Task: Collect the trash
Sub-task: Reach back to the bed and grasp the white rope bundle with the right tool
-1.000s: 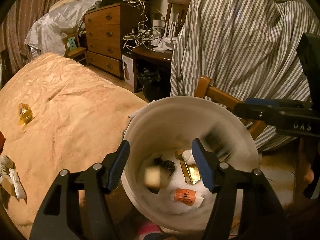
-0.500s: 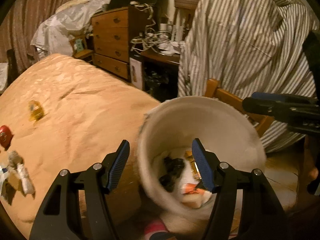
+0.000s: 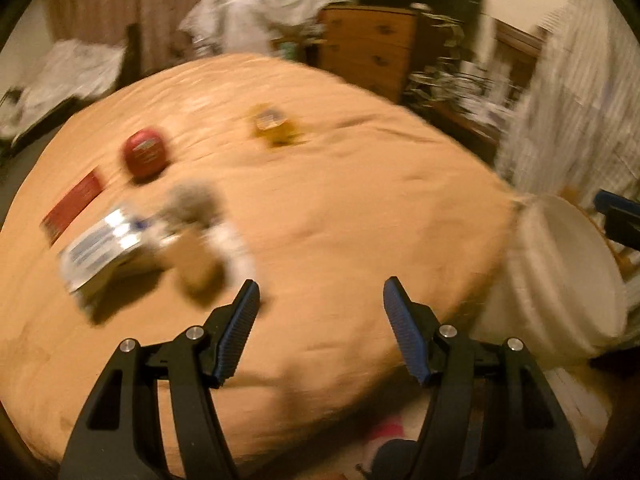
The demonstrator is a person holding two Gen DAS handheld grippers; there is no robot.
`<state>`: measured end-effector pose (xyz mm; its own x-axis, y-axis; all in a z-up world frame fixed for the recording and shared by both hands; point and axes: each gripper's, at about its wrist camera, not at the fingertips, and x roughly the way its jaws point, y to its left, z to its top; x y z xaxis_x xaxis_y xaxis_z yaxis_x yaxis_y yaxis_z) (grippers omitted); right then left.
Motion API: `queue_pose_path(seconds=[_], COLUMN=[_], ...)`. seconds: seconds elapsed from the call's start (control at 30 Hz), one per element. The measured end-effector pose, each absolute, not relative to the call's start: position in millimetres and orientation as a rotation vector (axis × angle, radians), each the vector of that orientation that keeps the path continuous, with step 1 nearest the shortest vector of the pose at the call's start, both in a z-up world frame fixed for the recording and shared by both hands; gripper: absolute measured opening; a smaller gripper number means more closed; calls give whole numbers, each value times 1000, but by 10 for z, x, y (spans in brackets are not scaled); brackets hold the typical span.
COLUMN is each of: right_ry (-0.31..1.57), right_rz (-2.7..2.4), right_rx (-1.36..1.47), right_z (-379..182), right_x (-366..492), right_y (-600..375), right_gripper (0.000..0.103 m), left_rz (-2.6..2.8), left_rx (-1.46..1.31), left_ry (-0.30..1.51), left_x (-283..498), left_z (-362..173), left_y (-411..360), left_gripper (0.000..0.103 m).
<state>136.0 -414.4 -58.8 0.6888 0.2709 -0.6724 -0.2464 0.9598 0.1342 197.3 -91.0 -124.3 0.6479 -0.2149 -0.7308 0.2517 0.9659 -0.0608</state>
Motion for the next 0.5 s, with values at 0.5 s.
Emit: queue_pose_path(seconds=[0.5], right_ry=[936], right_rz=[564], right_rx=[72], right_z=[-1397], right_x=[2437], right_y=[-2450], right_gripper=[44], left_rz=[-130], left_rx=[-85], left_ry=[928], left_x=[2310], left_z=[-1848], left_y=[225], left_gripper=[45])
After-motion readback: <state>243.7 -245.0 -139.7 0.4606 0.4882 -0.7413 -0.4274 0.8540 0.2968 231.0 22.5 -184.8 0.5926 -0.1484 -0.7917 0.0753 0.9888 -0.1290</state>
